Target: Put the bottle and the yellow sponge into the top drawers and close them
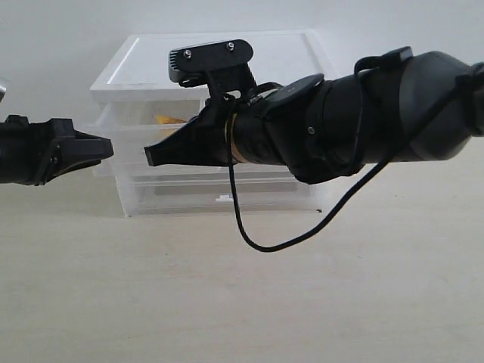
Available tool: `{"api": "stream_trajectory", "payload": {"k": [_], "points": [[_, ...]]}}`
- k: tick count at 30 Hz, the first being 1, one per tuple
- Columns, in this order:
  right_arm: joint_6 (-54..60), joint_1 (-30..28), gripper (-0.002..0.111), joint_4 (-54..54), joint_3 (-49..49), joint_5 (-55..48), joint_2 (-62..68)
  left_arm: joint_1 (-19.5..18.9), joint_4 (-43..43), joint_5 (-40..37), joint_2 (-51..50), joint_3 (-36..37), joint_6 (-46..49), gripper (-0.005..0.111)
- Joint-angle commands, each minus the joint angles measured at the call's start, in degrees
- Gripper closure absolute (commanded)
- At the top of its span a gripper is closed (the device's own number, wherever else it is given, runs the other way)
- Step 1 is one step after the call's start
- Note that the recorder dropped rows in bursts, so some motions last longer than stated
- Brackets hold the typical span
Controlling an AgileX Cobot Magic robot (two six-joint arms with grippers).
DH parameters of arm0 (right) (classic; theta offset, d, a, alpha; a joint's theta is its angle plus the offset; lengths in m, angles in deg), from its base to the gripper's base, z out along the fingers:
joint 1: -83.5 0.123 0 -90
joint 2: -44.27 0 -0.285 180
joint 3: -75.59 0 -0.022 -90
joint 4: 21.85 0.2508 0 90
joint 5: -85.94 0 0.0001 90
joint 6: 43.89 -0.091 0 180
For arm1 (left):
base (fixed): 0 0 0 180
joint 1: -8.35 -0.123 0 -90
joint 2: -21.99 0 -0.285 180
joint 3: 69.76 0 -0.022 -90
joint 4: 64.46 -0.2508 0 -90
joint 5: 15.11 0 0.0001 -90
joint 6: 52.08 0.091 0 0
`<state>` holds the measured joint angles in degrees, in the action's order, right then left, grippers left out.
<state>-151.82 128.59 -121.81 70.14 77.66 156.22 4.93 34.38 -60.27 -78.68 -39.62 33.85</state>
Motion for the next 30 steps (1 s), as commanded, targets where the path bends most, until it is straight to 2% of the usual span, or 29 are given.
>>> {"api": "stream_trajectory", "payload": {"k": [1,11,17,28,30], "points": [[-1.77,-2.94,0.108,0.02,2.59,-0.75,2.96,0.14,1.12,0.38,-0.95,-1.71,-0.50,0.074],[-2.20,-6.69,0.108,0.02,8.14,0.60,6.36,0.14,1.12,0.04,-9.45,-8.51,-0.50,0.074],[-2.33,-6.85,0.108,0.02,11.25,1.33,8.43,0.14,1.12,-1.84,-13.86,-14.38,-2.30,0.074],[-1.41,-6.85,0.108,0.02,13.50,3.54,9.19,0.14,1.12,-1.02,-14.56,-19.37,-5.02,0.074],[-1.41,-6.85,0.108,0.02,13.50,6.29,9.19,0.14,-1.54,-1.62,-14.45,-19.37,-6.25,0.075]]}}
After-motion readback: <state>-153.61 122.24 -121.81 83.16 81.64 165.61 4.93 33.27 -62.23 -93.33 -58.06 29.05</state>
